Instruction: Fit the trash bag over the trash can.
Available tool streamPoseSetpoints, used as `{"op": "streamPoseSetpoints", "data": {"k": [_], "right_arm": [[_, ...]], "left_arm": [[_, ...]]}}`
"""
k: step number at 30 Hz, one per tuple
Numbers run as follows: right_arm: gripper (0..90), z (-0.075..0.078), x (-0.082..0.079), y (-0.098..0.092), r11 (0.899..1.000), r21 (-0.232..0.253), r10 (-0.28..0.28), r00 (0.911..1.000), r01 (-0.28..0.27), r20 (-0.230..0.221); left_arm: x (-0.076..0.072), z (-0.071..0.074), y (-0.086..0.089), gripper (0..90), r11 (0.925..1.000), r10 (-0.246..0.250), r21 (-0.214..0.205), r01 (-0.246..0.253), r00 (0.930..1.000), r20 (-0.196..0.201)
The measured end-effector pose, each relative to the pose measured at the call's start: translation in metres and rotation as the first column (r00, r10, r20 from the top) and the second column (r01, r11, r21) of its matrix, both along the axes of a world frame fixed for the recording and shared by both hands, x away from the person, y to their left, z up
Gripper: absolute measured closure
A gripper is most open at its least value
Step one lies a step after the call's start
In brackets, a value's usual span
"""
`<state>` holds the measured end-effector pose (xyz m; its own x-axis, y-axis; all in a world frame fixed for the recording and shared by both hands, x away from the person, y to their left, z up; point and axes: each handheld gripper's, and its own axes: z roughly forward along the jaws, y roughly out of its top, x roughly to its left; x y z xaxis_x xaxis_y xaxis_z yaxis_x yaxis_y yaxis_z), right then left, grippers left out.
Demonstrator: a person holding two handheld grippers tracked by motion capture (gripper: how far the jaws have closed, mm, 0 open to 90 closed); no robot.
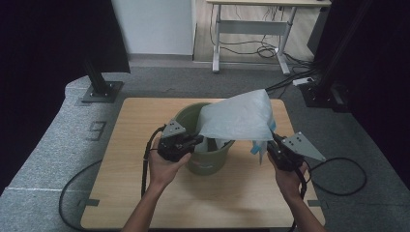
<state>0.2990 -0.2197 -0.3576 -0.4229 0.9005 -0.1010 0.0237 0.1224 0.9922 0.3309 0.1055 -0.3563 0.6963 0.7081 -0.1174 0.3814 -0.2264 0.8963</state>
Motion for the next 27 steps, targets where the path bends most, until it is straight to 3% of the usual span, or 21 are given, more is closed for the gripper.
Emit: {"op": "streamPoseSetpoints", "data": {"k": [4,11,19,27], "right_arm": [[88.5,0.012,0.003,0.012,0.999,-0.039,0.028,0.9996,-0.027,0.012],[88.5,0.019,0.011,0.032,0.995,-0.076,0.064,0.9979,-0.065,-0.011],[88.5,0.022,0.013,0.040,0.992,-0.092,0.086,0.9961,-0.088,-0.022],[88.5,0.014,0.013,0.053,0.986,-0.095,0.136,0.9898,-0.140,-0.043]], "left_arm": [[-0.003,0.002,0.001,62.1,0.9994,0.022,0.024,-0.023,0.9983,0.054],[-0.007,0.009,-0.006,42.6,0.9989,-0.009,0.047,0.005,0.9960,0.089],[-0.003,0.012,-0.015,45.0,0.9988,-0.023,0.046,0.019,0.9960,0.086],[-0.003,0.014,-0.022,61.2,0.9980,-0.033,0.056,0.028,0.9947,0.097]]}}
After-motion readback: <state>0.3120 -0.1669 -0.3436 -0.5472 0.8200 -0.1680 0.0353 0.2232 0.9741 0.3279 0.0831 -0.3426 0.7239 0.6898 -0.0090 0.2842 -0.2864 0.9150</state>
